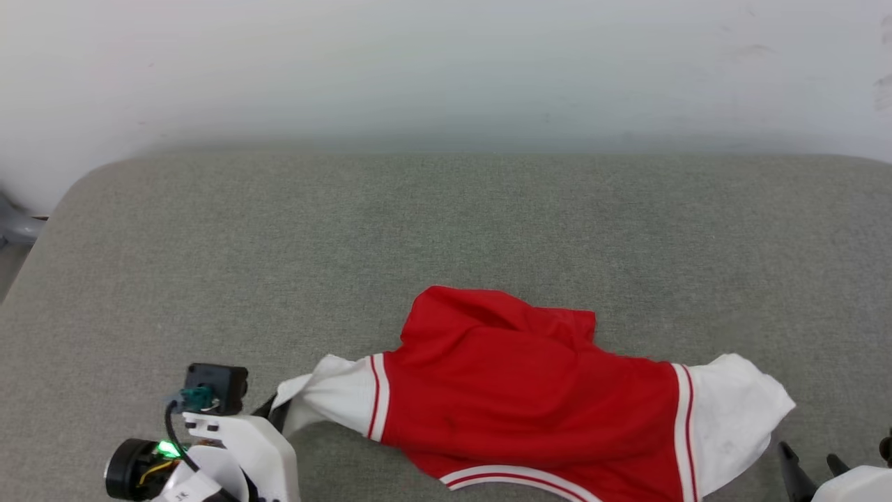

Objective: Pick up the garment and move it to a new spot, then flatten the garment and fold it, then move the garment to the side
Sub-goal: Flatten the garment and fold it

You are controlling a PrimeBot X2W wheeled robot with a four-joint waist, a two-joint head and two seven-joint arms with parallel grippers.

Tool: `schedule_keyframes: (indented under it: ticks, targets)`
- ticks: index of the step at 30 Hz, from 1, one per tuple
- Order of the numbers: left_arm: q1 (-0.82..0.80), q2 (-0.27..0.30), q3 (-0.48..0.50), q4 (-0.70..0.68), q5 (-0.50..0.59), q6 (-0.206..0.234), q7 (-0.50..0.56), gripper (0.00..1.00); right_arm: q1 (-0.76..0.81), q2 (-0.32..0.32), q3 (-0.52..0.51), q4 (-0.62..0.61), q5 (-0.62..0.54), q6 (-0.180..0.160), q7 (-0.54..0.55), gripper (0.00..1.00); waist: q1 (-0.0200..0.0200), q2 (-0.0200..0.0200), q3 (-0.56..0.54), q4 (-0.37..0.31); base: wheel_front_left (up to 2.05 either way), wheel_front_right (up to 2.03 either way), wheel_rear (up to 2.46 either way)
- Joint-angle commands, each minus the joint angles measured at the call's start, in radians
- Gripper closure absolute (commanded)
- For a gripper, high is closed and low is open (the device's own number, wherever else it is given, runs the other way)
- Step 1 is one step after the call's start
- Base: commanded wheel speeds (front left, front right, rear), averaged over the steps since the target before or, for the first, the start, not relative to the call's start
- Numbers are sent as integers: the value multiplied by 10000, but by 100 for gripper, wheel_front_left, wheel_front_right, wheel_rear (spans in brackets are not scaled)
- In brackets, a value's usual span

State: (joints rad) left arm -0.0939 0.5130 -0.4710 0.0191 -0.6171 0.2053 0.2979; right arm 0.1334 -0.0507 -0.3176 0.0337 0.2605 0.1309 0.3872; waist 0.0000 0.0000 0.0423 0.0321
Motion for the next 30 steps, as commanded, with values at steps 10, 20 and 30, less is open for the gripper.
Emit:
schedule_keyframes:
  ticks: [10,20,30]
  targets:
    - [-72,307,465,-889,150,348,-455,100,-1133,-878,849,850,26,-3,2781,0,0,0,439,169,0,0,0]
    - [-296,100,290,-1003,114,202,-585,100,-1695,-1154,1930,2402,411,3,3708,61,0,0,899,422,0,0,0]
    - [-113,91,305,-981,147,266,-834,100,-1860,-1626,2012,1937,552,-3,2859,100,0,0,455,346,0,0,0]
